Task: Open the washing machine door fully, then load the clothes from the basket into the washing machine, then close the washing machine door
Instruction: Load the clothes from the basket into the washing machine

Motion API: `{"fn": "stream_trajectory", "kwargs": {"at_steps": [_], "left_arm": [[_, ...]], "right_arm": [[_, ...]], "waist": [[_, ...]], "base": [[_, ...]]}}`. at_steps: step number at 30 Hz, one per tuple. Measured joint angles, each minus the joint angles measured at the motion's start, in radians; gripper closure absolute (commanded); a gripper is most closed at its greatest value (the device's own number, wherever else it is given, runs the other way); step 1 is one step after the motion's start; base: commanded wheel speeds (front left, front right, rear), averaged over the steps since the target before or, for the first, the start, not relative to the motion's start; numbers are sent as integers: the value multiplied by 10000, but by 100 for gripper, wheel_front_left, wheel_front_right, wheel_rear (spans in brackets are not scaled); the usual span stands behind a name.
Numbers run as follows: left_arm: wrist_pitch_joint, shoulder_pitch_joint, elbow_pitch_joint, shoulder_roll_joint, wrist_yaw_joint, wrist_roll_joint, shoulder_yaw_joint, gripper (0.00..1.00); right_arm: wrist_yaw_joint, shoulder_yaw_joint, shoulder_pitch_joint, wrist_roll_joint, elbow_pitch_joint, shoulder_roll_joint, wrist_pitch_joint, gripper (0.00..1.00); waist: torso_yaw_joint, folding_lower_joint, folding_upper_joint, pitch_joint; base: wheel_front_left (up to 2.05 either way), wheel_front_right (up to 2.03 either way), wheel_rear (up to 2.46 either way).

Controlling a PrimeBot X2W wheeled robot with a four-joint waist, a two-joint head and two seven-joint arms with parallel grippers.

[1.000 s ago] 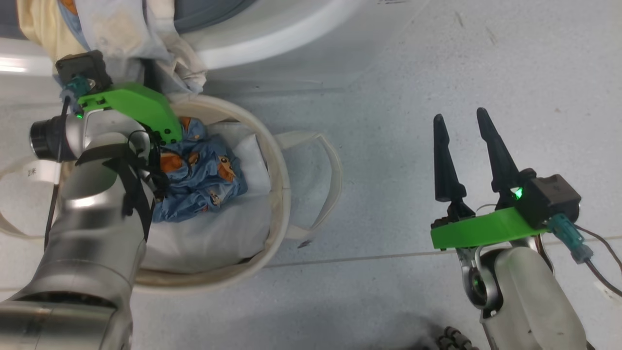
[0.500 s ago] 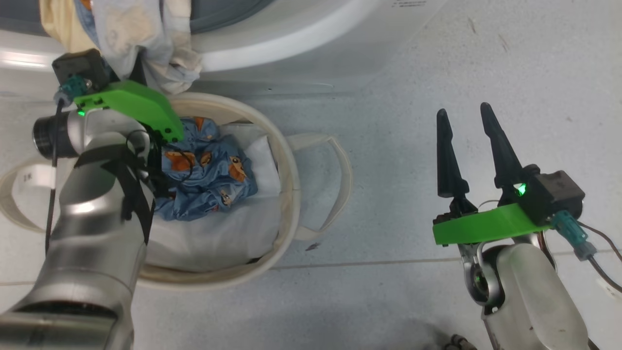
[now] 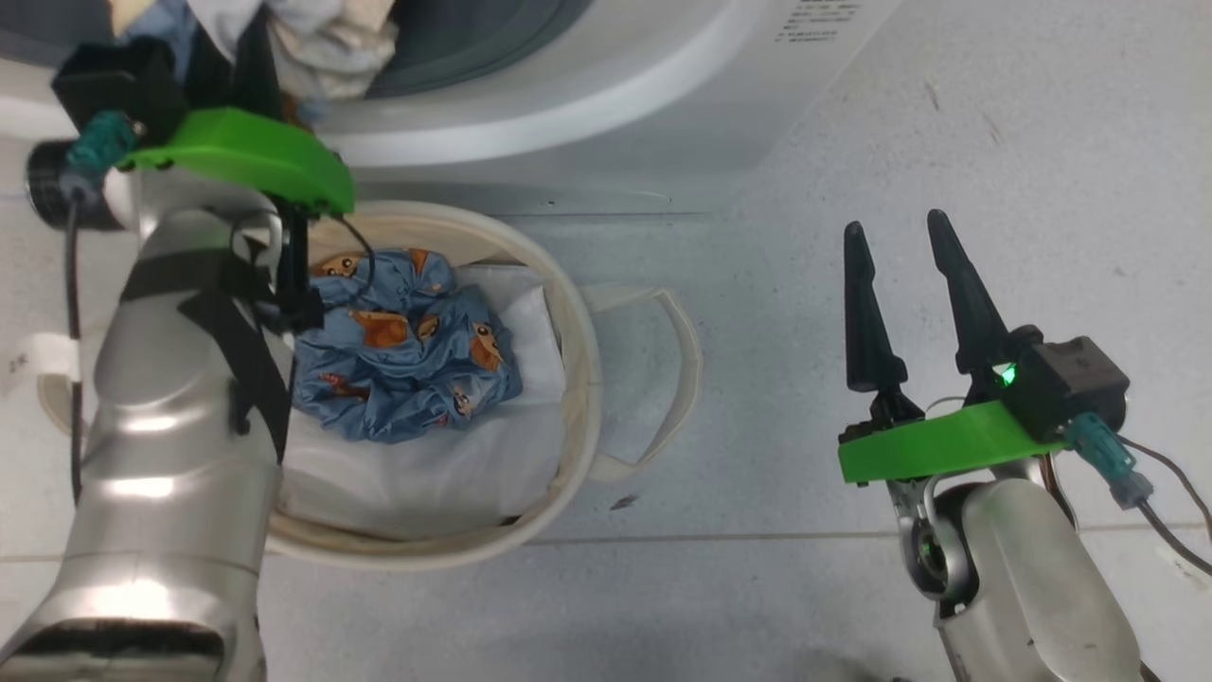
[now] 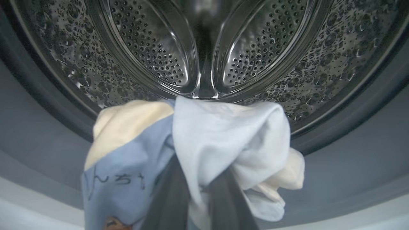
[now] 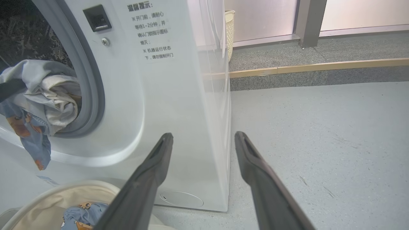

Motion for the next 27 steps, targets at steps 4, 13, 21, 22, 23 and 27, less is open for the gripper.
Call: {"fn": "stream_trajectory", "kwargs": {"at_steps": [4,13,21,22,23,27], "left_arm": [[0,-430,-552,54,-144,203,295,100],[-75,-2858,-320,709,-213,899,648,100],[-75,-4525,366,1653,-96,1461,698,100],[-75,-4742,378,1755,-69,1505,706,100],[-75,-4942,372,1839,-54,1553,717,100],[-79,-5356,443,1929,-31,1682,683,100]], "right_arm": [[0,38,-4,2,-35,0,2,0],[0,65,-182,274,-280,0,0,0],[0,125,-453,606,-539,0,0,0],[0,123,-454,629,-571,0,0,0],[0,127,-455,635,-585,2,0,0],[0,128,-472,685,-591,2,0,0]], "waist": [[-106,0,0,280],[-597,0,0,1240],[-1312,0,0,1968],[-1386,0,0,2068],[-1454,0,0,2167],[-1649,0,0,2519]], "base": [[0,0,0],[0,0,0],[0,0,0],[0,0,0],[0,0,0],[0,0,0]]}}
